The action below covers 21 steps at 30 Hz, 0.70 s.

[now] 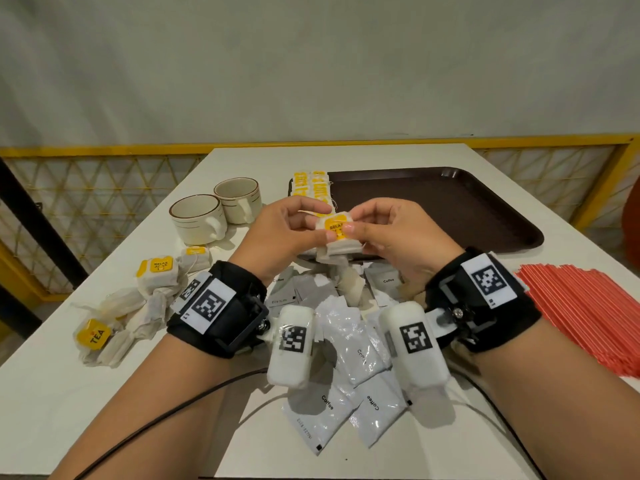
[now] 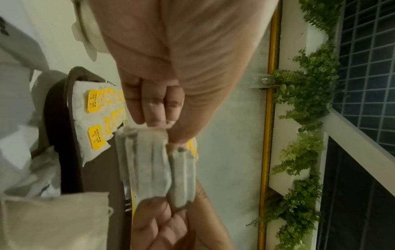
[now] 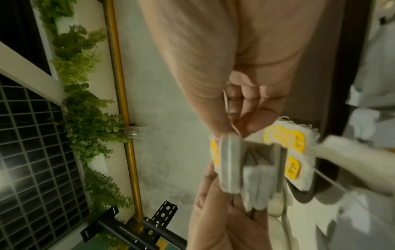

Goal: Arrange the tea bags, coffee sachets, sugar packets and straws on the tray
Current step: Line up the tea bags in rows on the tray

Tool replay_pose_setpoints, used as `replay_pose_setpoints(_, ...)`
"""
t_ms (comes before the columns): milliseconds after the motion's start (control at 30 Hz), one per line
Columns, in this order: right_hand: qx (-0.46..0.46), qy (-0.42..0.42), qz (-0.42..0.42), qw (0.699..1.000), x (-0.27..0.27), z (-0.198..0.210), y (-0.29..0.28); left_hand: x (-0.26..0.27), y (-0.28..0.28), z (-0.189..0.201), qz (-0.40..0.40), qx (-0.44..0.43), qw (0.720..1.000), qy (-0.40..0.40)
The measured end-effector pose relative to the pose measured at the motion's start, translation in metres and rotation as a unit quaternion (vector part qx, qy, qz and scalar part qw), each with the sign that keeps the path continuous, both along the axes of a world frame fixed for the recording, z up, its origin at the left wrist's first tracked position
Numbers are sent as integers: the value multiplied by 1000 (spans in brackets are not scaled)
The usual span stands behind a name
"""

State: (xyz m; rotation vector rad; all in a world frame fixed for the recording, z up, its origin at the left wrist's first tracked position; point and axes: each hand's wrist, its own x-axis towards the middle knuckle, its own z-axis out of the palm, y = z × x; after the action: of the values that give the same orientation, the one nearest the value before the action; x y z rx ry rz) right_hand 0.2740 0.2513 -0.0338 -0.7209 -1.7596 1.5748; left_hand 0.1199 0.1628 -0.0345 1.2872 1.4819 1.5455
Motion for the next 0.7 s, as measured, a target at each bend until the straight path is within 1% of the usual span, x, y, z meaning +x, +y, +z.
replay_pose_setpoints(67,22,-51,20,998,7,7,3,-6,1,1,44,6,999,9)
replay_pose_setpoints(100,53,-96,38,993,10,10,5,-10,1,1,66,11,998,7)
replay_pose_setpoints(133,100,-153,64,981,14,13,5,-13,2,0,83,16,996,2)
replay_pose_setpoints(167,159,-218,97,958,15,15,4,-15,2,0,98,20,995,-5)
replay_pose_setpoints(200,212,-279,131,927,16,17,2,-17,3,0,106,22,994,-12)
replay_pose_setpoints(233,252,-322,158,898,15,18,-1,-17,4,0,110,23,993,-15)
replay_pose_setpoints(267,278,-347,174,879,13,19,-4,-17,4,-1,111,23,993,-16)
replay_pose_setpoints(333,300,-363,179,864,9,17,-8,-15,5,-2,107,19,994,-17)
replay_pose_setpoints(400,305,-364,173,863,4,10,-6,-13,5,-2,100,17,995,-19)
replay_pose_setpoints(467,300,-356,169,869,2,6,0,-15,7,-2,97,17,995,-13)
replay_pose_setpoints(567,287,-334,160,883,5,18,10,-24,12,7,102,21,995,-13)
replay_pose_setpoints(633,262,-316,154,899,9,33,20,-34,20,22,110,15,994,18)
replay_pose_setpoints(700,242,-297,133,914,10,48,34,-45,33,39,106,4,992,69)
